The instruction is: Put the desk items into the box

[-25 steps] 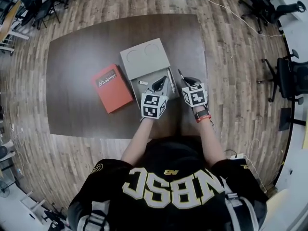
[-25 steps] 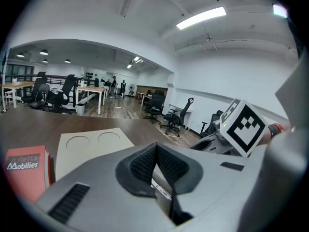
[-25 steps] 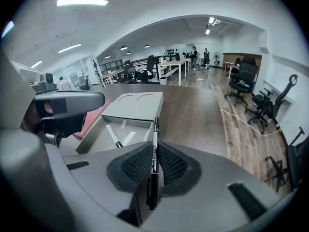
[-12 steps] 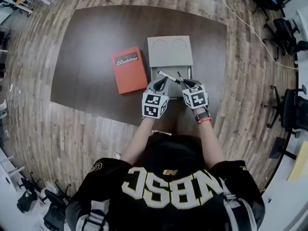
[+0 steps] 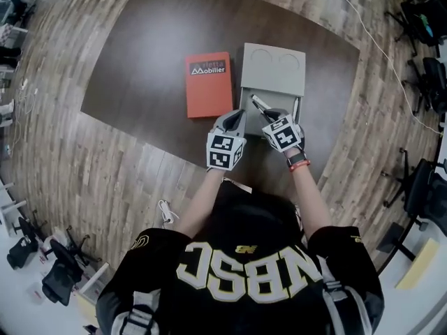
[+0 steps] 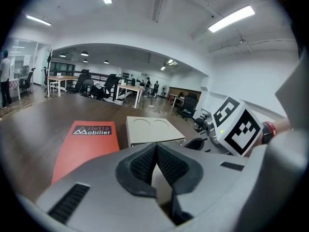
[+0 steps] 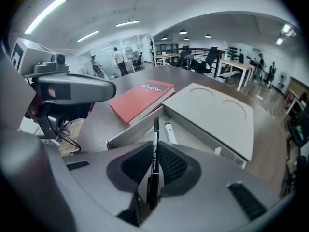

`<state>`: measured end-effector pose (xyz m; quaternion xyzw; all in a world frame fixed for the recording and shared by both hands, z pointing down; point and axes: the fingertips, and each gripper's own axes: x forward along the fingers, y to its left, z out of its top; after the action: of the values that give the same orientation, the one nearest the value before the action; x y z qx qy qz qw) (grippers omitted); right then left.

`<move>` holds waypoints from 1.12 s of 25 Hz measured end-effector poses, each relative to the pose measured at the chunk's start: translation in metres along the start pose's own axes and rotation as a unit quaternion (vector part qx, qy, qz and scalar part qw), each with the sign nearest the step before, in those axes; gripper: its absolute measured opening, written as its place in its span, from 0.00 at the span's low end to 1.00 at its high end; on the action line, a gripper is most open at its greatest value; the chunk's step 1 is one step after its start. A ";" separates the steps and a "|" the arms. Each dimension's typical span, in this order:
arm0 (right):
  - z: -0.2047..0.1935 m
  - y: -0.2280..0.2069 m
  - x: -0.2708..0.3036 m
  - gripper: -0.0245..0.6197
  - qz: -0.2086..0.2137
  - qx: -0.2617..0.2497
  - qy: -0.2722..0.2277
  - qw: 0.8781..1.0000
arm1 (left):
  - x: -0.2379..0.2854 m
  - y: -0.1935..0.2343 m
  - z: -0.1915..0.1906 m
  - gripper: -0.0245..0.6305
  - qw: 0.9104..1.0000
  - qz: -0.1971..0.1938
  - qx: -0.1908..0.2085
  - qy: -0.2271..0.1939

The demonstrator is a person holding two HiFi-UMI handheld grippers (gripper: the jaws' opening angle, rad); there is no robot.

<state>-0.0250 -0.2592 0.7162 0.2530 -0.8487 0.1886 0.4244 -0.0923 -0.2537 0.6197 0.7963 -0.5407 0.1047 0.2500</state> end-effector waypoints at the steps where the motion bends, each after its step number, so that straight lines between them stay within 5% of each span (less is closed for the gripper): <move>1: -0.002 0.002 0.004 0.11 0.007 -0.011 0.006 1.000 | -0.001 0.002 -0.002 0.06 1.000 0.004 -0.002 0.001; 12: -0.029 0.004 0.047 0.11 0.033 -0.063 0.062 0.996 | -0.008 0.023 -0.017 0.06 0.999 0.037 -0.017 0.011; 28: -0.019 0.000 0.040 0.14 0.018 -0.022 0.025 0.999 | -0.016 0.017 -0.010 0.06 1.000 0.024 0.004 0.014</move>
<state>-0.0333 -0.2599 0.7602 0.2239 -0.8463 0.1836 0.4472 -0.1126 -0.2404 0.6264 0.7823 -0.5558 0.1240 0.2523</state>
